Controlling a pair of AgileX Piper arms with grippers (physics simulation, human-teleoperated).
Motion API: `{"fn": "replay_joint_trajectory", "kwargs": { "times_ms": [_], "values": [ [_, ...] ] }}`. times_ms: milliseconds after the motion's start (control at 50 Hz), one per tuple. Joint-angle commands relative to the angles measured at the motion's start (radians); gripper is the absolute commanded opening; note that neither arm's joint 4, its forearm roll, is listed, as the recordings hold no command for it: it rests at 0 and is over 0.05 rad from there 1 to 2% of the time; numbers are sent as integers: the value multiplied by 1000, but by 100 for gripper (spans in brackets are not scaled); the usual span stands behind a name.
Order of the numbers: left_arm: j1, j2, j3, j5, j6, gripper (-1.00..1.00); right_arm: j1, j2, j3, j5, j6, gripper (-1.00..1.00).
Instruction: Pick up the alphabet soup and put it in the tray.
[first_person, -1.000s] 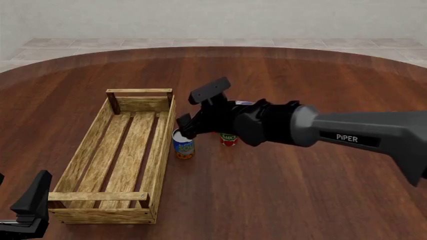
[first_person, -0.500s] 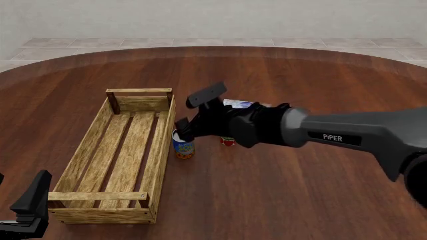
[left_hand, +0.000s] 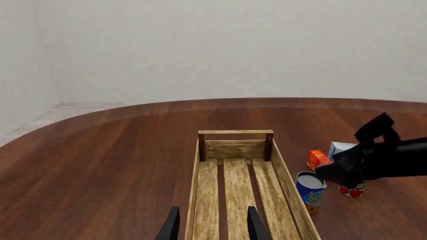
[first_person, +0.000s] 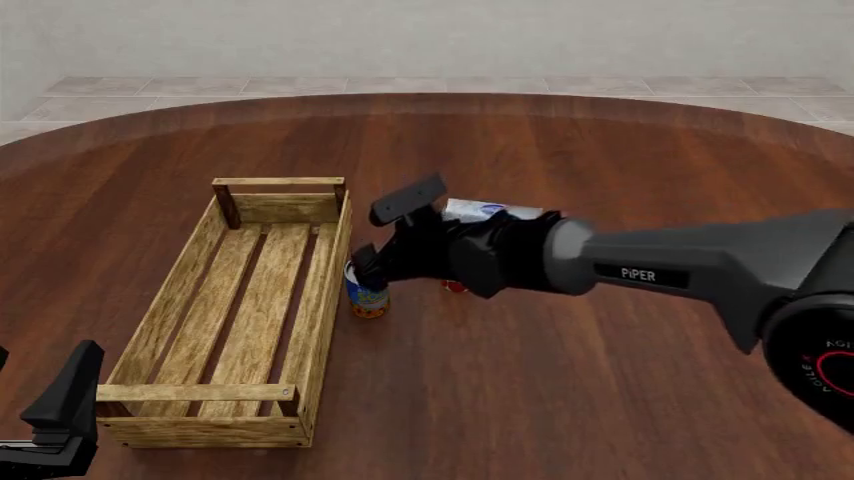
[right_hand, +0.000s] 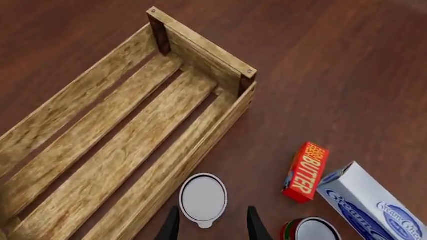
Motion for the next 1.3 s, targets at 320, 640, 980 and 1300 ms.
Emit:
{"fn": "replay_joint_trajectory", "kwargs": {
  "times_ms": [320,640,980,1300],
  "values": [
    [1,-3,1,1,1,100,8,37,-27,18,3,100],
    [1,-3,1,1,0,100,9,72,-51,33,11,100],
    [1,-3,1,1,0,100,7,112,-87,66,5,100],
    [1,-3,1,1,0,100,9,143,-110,96,-2,100]
  ]
}}
